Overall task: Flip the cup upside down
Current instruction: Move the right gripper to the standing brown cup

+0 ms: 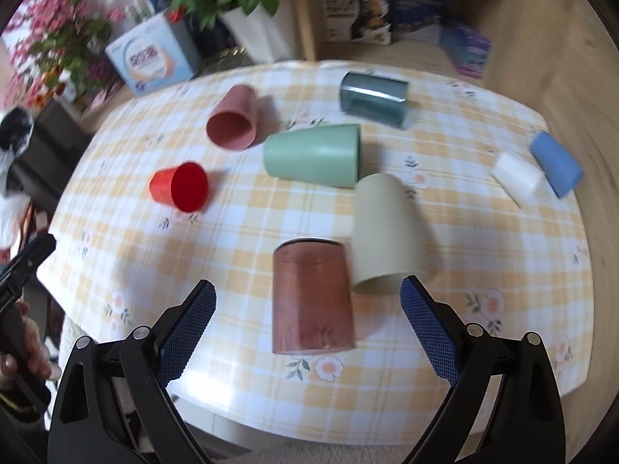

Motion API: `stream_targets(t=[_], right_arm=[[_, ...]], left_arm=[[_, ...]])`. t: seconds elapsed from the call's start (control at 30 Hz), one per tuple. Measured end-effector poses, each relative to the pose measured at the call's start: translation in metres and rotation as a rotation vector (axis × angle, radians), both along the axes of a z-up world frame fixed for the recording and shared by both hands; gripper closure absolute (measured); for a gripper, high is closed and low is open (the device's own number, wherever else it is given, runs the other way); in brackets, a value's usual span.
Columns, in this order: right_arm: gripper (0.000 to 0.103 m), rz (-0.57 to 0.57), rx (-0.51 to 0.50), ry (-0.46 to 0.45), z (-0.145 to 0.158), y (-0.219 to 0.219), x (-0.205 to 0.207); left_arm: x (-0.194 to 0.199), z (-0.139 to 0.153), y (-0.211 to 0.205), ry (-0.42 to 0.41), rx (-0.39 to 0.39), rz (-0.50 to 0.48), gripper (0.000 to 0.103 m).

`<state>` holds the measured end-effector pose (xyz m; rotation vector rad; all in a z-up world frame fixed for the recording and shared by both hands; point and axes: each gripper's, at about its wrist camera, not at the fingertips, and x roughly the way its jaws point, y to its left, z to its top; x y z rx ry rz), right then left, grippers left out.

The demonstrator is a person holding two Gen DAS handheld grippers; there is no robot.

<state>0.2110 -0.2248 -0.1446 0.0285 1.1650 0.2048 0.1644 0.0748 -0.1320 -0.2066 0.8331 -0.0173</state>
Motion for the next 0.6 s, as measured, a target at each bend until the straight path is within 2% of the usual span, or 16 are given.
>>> stream_targets(t=[0.27, 0.47, 0.6], right_arm=[[0.010, 0.012, 0.065, 0.099, -0.007, 0.001, 0.035], [0.011, 0.036, 0.107, 0.196, -0.022, 0.011, 0.045], [0.011, 0.042, 0.094, 0.250, -0.035, 0.015, 0.046]], left_arm=[[0.000, -0.012, 0.005, 0.030, -0.027, 0.017, 0.006], [0.003, -0.016, 0.008, 0.045, -0.041, 0.024, 0.006], [0.003, -0.020, 0.009, 0.059, -0.050, 0.031, 0.006]])
